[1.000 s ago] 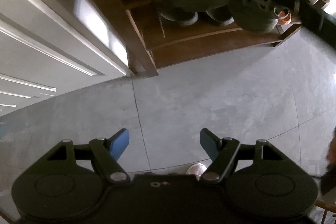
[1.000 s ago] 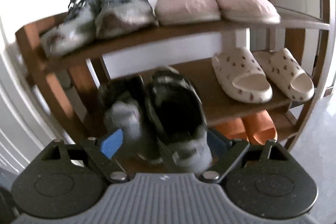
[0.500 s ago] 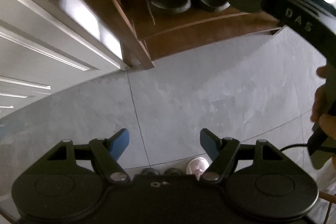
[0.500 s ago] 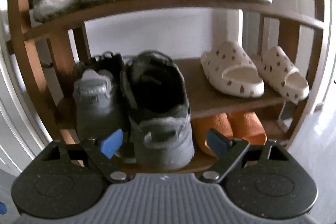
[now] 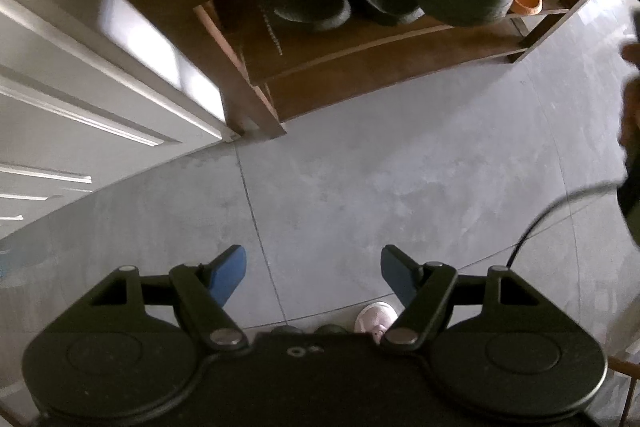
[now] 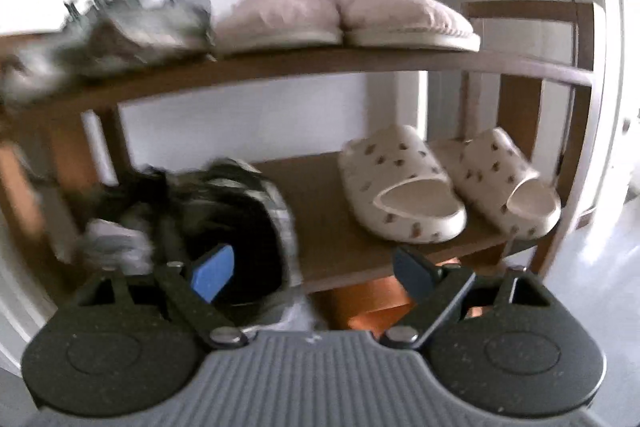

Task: Organize scattered shoes
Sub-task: 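Open the right tool, release the sneakers and withdraw it from the shelf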

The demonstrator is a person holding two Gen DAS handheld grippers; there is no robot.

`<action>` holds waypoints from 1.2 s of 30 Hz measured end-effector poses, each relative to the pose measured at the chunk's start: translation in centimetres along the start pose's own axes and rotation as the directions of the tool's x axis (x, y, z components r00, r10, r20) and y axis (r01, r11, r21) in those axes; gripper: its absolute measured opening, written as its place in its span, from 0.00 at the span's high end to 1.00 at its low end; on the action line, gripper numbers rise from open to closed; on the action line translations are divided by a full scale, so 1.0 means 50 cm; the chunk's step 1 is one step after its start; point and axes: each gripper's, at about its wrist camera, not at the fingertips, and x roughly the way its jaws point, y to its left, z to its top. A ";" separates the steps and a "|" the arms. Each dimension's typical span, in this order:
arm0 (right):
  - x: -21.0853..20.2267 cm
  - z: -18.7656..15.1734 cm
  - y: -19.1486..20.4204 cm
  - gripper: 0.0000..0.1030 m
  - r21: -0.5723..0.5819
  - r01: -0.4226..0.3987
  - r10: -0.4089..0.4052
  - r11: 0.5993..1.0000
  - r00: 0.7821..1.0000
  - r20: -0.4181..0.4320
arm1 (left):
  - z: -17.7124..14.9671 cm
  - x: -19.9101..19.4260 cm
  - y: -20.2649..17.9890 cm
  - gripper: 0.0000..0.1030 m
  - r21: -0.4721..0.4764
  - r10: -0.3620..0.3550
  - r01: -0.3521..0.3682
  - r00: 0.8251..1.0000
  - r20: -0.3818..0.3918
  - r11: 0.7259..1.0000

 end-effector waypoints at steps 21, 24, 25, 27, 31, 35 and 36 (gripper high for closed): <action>0.129 0.060 0.023 0.81 -0.045 -0.127 0.119 0.991 0.980 -0.158 | 0.122 -0.019 -0.018 0.28 -0.131 -0.008 0.019 0.996 0.084 0.991; 0.133 0.064 0.026 0.81 -0.056 -0.121 0.110 0.991 0.980 -0.165 | 0.155 -0.023 -0.016 0.28 -0.177 -0.014 0.033 0.994 0.107 0.984; 0.133 0.063 0.026 0.81 -0.056 -0.120 0.110 0.991 0.980 -0.165 | 0.163 -0.024 -0.016 0.28 -0.186 -0.011 0.032 0.994 0.113 0.982; 0.133 0.062 0.029 0.81 -0.053 -0.114 0.104 0.992 0.981 -0.161 | 0.180 -0.024 -0.018 0.28 -0.206 0.004 0.023 0.992 0.129 0.978; 0.139 0.064 0.034 0.81 -0.056 -0.104 0.094 0.993 0.984 -0.152 | 0.203 -0.022 -0.019 0.28 -0.224 0.039 -0.005 0.989 0.145 0.975; 0.148 0.069 0.044 0.81 -0.061 -0.087 0.078 0.994 0.986 -0.144 | 0.229 -0.008 -0.013 0.28 -0.238 0.045 -0.010 0.989 0.144 0.971; 0.153 0.072 0.048 0.81 -0.054 -0.078 0.069 0.996 0.987 -0.143 | 0.233 -0.006 -0.010 0.28 -0.243 0.047 -0.010 0.989 0.144 0.970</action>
